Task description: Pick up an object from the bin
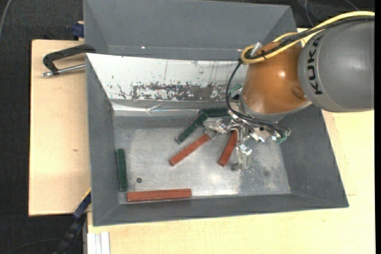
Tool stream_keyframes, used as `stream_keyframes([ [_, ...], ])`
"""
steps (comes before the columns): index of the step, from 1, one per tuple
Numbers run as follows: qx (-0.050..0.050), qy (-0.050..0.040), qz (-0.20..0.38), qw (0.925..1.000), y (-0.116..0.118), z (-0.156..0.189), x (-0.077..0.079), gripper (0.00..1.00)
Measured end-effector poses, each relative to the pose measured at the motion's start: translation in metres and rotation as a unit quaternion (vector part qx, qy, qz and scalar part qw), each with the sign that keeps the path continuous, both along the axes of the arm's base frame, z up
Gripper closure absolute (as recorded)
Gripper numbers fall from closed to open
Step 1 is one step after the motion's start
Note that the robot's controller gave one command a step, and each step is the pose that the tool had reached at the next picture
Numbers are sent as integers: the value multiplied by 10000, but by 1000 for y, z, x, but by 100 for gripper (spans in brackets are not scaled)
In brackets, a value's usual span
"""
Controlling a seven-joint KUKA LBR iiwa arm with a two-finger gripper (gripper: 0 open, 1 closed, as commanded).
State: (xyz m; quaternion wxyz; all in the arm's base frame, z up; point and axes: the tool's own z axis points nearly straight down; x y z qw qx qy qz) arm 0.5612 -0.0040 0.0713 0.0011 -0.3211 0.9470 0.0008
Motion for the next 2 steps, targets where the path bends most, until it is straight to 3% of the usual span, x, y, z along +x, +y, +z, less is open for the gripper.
stream_keyframes([
  [1, -15, 3, 2135, 9769, -53, -1, -20, 0],
  [2, -8, -1, 2137, 9769, -52, -1, -20, 100],
])
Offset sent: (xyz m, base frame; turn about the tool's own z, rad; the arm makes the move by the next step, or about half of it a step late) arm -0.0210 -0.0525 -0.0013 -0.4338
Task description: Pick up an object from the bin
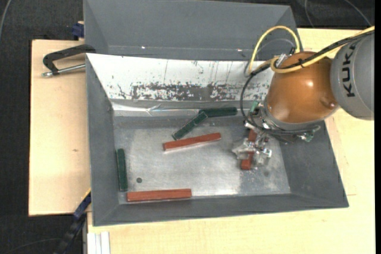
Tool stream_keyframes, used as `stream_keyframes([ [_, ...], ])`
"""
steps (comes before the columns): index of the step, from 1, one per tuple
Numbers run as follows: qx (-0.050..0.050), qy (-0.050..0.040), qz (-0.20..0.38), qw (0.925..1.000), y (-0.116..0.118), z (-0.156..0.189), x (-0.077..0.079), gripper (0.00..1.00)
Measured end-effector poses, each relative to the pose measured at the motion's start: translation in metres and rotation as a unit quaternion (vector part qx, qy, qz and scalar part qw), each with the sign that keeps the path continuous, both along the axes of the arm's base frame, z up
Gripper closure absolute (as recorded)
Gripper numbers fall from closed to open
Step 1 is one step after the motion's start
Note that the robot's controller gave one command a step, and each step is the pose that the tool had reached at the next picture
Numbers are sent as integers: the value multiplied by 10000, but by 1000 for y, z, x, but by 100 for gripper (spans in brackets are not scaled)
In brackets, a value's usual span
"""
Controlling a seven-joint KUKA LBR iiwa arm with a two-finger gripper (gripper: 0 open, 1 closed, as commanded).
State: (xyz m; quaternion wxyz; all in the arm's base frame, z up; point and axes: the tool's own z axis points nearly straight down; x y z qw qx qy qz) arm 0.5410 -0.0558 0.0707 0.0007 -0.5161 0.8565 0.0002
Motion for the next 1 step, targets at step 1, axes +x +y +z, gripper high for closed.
stream_keyframes([
  [1, -9, -54, 697, 9976, -3, 160, -22, 100],
])
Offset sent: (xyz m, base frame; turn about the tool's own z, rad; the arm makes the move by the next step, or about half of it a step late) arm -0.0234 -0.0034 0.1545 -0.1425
